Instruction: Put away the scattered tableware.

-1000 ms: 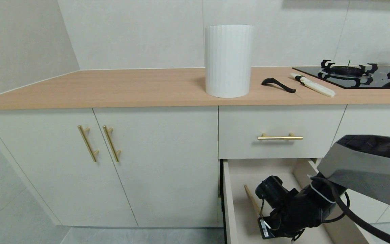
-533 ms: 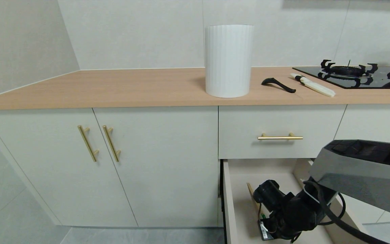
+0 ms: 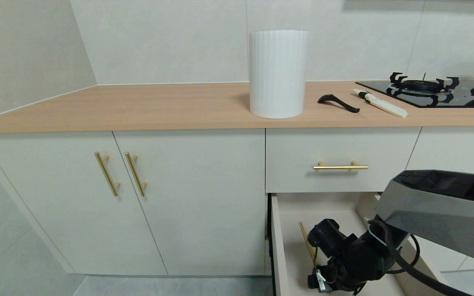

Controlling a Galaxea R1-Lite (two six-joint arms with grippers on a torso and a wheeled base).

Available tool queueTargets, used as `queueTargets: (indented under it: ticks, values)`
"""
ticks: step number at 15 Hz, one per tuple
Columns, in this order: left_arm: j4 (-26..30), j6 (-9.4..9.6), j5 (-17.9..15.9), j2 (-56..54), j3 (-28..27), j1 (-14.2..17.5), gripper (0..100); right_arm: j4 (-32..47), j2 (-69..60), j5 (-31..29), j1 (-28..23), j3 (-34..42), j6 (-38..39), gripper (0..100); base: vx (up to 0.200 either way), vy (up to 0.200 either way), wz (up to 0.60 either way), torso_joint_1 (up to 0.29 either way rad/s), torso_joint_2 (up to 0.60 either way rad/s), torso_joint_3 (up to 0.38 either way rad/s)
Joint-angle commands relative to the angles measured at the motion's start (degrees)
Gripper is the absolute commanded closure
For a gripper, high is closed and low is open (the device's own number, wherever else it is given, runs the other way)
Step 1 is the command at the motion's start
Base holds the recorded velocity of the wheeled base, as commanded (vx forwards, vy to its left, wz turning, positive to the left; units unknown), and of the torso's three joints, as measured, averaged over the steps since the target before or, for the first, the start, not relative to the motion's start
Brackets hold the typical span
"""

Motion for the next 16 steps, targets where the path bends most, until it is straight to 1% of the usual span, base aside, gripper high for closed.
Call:
queueTargets:
  ticks: [1, 3, 7, 8, 10, 12, 14, 15, 16]
  values:
    - [0.0, -0.02, 0.0, 0.0, 0.0, 0.0, 0, 0.1, -0.4, -0.1, 0.0, 0.2, 0.0, 0, 0.000, 0.000, 0.00, 0.000, 0.00, 0.000]
    - [0.0, -0.02, 0.0, 0.0, 0.0, 0.0, 0, 0.6, -4.0, 0.1, -0.5, 0.8, 0.0, 0, 0.000, 0.000, 0.00, 0.000, 0.00, 0.000]
    - [0.0, -0.02, 0.0, 0.0, 0.0, 0.0, 0, 0.8, -17.6, -0.1, -1.7, 5.4, -1.8, 0, 0.000, 0.000, 0.00, 0.000, 0.00, 0.000]
    - [0.0, -0.02, 0.0, 0.0, 0.0, 0.0, 0, 0.8, -17.6, -0.1, -1.7, 5.4, -1.8, 0, 0.000, 0.000, 0.00, 0.000, 0.00, 0.000]
    - [0.0, -0.02, 0.0, 0.0, 0.0, 0.0, 0, 0.8, -28.2, -0.5, -5.1, 7.5, -6.0, 0, 0.000, 0.000, 0.00, 0.000, 0.00, 0.000]
    - [0.0, -0.02, 0.0, 0.0, 0.0, 0.0, 0, 0.7, -33.7, -0.5, -8.2, 8.1, -10.1, 0, 0.000, 0.000, 0.00, 0.000, 0.00, 0.000]
    - [0.0, -0.02, 0.0, 0.0, 0.0, 0.0, 0, 0.5, -36.2, -0.5, -10.5, 8.3, -11.4, 0, 0.000, 0.000, 0.00, 0.000, 0.00, 0.000]
    - [0.0, -0.02, 0.0, 0.0, 0.0, 0.0, 0, 0.3, -37.3, -0.3, -12.6, 8.3, -12.9, 0, 0.000, 0.000, 0.00, 0.000, 0.00, 0.000]
    - [0.0, -0.02, 0.0, 0.0, 0.0, 0.0, 0, 0.3, -37.7, -0.3, -12.9, 8.3, -13.3, 0, 0.000, 0.000, 0.00, 0.000, 0.00, 0.000]
